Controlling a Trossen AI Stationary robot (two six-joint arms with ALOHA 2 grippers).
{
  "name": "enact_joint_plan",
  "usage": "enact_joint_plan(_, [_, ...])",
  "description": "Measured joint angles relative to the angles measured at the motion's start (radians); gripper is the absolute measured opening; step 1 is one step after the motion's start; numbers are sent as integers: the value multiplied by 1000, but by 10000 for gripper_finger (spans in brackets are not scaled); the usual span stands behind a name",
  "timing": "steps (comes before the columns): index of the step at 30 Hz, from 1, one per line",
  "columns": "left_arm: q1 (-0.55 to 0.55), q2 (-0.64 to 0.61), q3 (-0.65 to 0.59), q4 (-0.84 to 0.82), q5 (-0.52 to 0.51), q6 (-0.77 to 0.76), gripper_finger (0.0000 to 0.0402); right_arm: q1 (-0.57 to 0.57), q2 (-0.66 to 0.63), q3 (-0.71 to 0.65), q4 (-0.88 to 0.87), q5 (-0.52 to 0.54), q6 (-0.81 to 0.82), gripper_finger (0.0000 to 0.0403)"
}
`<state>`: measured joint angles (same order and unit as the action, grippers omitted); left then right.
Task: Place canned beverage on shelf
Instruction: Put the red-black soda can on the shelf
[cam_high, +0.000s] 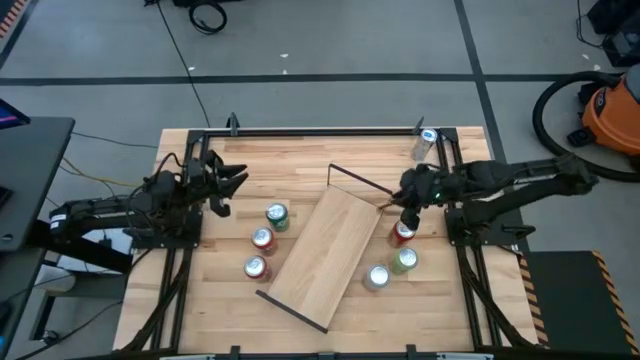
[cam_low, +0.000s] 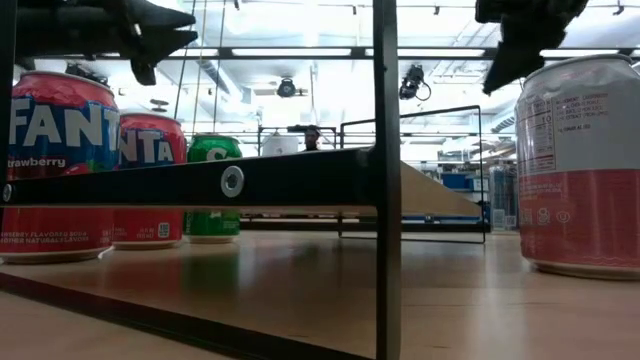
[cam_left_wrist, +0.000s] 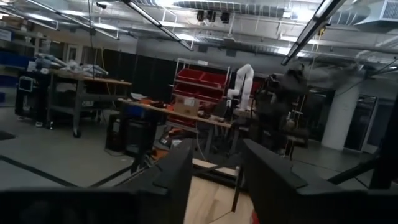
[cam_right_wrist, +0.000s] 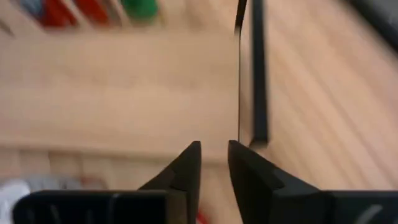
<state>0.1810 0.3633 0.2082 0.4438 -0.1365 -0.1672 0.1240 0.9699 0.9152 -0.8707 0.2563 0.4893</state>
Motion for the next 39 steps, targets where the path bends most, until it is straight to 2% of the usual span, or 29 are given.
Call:
enact_joint_plan(4, [-10, 26, 24, 1, 18, 0, 175, 68, 123, 82, -154, -15, 82, 140])
enact_joint_plan(10, [-12, 30, 34, 11, 18, 31, 177, 104, 263, 146, -362, -18, 208, 193])
enact_joint_plan(18, [-12, 29, 34, 22, 18, 59, 177, 105, 337, 149, -351, -103, 227, 230])
enact_joint_plan(23, [-12, 29, 34, 23, 18, 76, 176, 105, 328, 149, -341, -113, 238, 255])
enact_joint_plan(30, [-12, 29, 34, 22, 18, 78, 176, 115, 298, 149, -325, -184, 263, 289])
enact_joint_plan(39, [-12, 29, 34, 23, 18, 85, 176, 166, 338, 149, -323, -165, 209, 300])
